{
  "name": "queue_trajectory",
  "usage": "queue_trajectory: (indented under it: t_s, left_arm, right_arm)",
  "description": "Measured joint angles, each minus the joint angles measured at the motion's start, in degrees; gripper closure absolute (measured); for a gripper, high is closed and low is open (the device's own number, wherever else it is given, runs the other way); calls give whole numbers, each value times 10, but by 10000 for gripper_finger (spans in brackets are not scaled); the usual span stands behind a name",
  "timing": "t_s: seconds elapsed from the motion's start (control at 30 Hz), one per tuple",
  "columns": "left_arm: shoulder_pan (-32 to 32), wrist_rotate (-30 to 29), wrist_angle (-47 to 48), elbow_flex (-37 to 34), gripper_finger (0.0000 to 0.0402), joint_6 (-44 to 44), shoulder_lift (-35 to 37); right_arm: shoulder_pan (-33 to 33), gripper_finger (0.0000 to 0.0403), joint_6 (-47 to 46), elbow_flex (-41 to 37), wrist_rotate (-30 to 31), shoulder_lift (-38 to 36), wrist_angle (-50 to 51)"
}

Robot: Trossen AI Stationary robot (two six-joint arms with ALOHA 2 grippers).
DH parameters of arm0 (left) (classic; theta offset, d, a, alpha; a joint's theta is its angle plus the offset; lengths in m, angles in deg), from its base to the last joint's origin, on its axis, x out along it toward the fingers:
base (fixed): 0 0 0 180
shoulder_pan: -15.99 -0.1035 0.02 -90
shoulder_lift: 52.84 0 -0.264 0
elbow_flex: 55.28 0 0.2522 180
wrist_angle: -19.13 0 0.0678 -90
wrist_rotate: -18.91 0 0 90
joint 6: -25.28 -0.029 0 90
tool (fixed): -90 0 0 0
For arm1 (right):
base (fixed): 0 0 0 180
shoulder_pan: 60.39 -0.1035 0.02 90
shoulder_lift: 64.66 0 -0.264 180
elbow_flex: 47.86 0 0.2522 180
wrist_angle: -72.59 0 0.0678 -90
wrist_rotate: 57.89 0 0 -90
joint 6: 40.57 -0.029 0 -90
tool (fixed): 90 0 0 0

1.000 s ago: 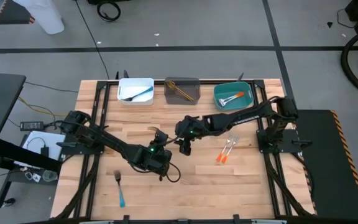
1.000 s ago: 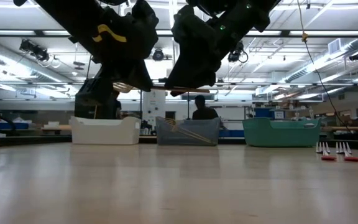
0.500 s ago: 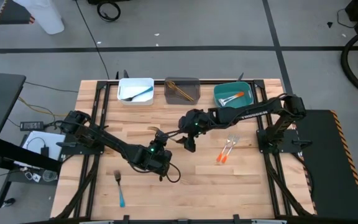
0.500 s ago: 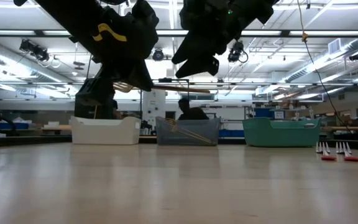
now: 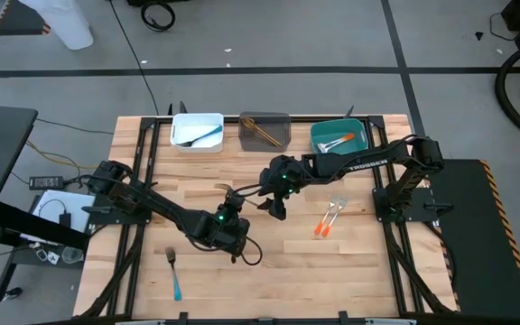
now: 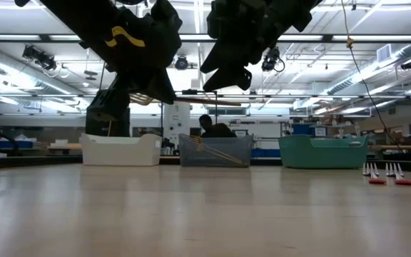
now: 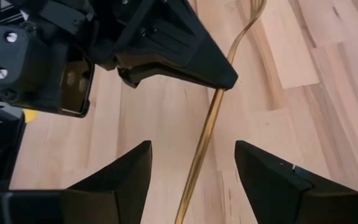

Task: Sort silverware by color (type)
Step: Put the gold fork into the black bin

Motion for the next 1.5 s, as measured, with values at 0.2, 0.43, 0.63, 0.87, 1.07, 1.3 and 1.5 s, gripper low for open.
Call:
queue_trajectory:
  t_s: [0.2, 0.43, 0.63, 0.87, 1.07, 1.3, 1.5]
  left_arm:
    - [7, -17, -9, 0, 368, -23, 0]
    - [12, -19, -33, 0, 368, -56, 0]
    - [12, -39, -48, 0, 368, -83, 0]
    - [12, -43, -55, 0, 368, -89, 0]
    - [11, -46, -73, 0, 368, -103, 0]
    - [11, -47, -78, 0, 368, -103, 0]
    - [11, -47, -80, 0, 368, -103, 0]
  right_arm:
    - [0, 163, 0, 0, -1, 0, 2]
    - [0, 163, -1, 0, -1, 1, 2]
    - [-4, 163, -5, -1, 0, 1, 1]
    - [-5, 163, -14, -3, 1, 2, 2]
    - [-5, 163, -16, -3, 1, 2, 5]
    - [-6, 163, -21, -3, 0, 2, 11]
    - [-6, 163, -21, -3, 0, 2, 11]
